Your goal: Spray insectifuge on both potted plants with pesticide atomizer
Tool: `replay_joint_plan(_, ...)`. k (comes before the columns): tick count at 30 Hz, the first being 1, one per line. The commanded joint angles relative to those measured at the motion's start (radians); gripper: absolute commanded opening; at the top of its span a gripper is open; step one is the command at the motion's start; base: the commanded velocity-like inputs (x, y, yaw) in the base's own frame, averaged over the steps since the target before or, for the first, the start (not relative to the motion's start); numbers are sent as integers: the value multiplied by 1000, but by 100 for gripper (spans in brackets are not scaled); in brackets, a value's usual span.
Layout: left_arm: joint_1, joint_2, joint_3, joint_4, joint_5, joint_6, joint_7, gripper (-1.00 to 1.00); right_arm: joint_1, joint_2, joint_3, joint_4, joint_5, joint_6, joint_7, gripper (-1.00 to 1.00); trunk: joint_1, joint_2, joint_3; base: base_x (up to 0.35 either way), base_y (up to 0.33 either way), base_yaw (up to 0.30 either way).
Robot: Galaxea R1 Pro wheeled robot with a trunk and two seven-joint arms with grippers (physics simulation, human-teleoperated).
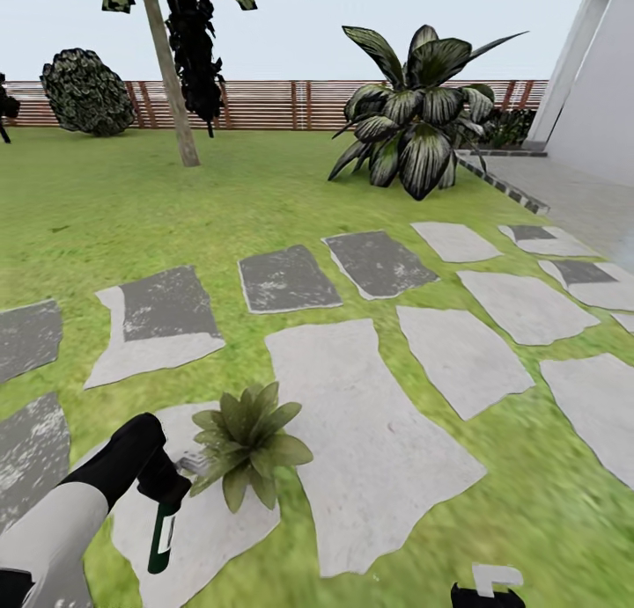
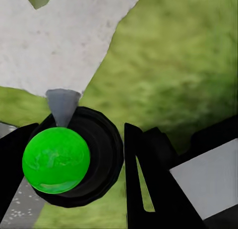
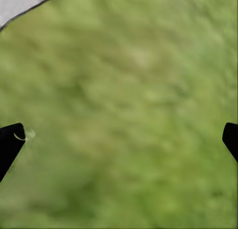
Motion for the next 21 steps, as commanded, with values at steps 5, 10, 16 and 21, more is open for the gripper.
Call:
replay_joint_plan(5, 30, 12, -4, 5, -10, 2, -6, -100, 0, 0, 9, 0, -10, -3, -2, 100, 0, 0, -1, 48, -13, 278)
replay_joint_plan(10, 95, 4, -1, -5, -49, -29, -11, -100, 0, 0, 9, 0, -10, -3, -2, 100, 0, 0, -1, 1, 0, 278)
replay_joint_plan(16, 90, 1, 4, -9, -55, -26, -14, -100, 0, 0, 9, 0, -10, -3, -2, 100, 0, 0, -1, 51, -65, 76)
replay_joint_plan(21, 90, 0, 6, -10, -54, -26, -14, -100, 0, 0, 9, 0, -10, -3, -2, 100, 0, 0, -1, 165, -216, 6)
